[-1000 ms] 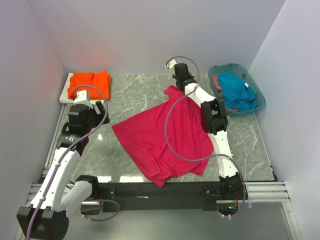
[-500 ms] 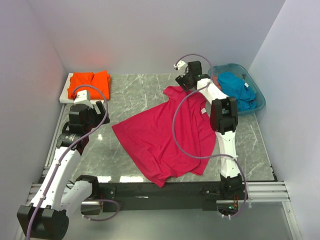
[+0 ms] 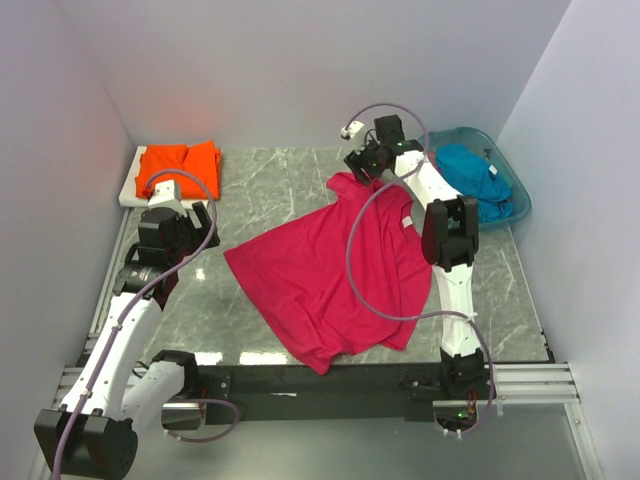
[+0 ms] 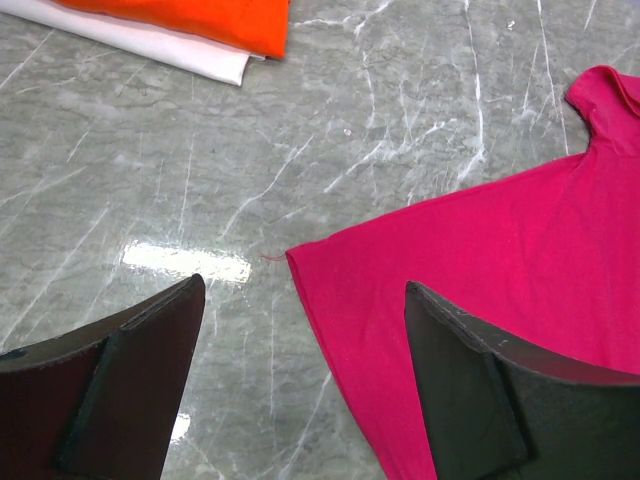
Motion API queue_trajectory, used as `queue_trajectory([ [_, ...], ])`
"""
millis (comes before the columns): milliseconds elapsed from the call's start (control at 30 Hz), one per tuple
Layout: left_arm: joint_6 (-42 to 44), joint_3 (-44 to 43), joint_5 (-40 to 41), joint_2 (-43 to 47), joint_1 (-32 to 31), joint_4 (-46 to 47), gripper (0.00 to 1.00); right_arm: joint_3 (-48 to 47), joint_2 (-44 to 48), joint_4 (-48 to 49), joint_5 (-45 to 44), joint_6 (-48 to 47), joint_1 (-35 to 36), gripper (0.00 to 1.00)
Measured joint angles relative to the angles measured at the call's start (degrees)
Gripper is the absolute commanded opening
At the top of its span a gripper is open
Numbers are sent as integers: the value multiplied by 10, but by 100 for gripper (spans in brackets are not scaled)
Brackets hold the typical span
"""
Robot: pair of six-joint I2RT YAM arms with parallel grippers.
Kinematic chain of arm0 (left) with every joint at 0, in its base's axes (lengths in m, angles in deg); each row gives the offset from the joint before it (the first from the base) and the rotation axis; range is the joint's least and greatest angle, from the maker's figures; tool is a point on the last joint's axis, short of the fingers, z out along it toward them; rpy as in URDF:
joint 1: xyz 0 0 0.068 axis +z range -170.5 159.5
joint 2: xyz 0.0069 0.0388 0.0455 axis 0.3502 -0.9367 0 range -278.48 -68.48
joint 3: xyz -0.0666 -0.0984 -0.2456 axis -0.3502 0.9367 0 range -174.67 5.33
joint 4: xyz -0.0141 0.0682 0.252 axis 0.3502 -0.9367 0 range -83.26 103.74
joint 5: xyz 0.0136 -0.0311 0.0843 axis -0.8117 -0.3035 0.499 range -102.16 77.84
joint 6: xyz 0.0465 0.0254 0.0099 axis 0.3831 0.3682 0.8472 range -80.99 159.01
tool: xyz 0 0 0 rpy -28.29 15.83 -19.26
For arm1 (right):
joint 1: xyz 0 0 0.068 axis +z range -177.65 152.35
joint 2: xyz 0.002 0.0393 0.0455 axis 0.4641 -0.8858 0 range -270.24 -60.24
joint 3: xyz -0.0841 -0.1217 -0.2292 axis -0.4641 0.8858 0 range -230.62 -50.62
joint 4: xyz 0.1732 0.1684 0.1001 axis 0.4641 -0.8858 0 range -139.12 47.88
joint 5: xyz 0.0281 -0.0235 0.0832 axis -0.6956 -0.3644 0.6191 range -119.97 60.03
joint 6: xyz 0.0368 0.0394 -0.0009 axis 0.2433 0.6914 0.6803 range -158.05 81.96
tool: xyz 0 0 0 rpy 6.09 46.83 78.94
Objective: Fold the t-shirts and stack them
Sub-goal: Flatten the tshirt out
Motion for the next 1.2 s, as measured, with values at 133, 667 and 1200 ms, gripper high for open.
queue_trajectory([
  [133, 0, 0, 0, 0, 0, 0, 86, -43, -36, -17, -31, -8, 13, 66],
  [667, 0, 0, 0, -7, 0, 0, 86, -69, -98, -24, -125, -49, 40, 40],
  [1200, 0, 0, 0, -9, 0, 0, 86, -92, -104, 98, -226, -21, 45, 20],
])
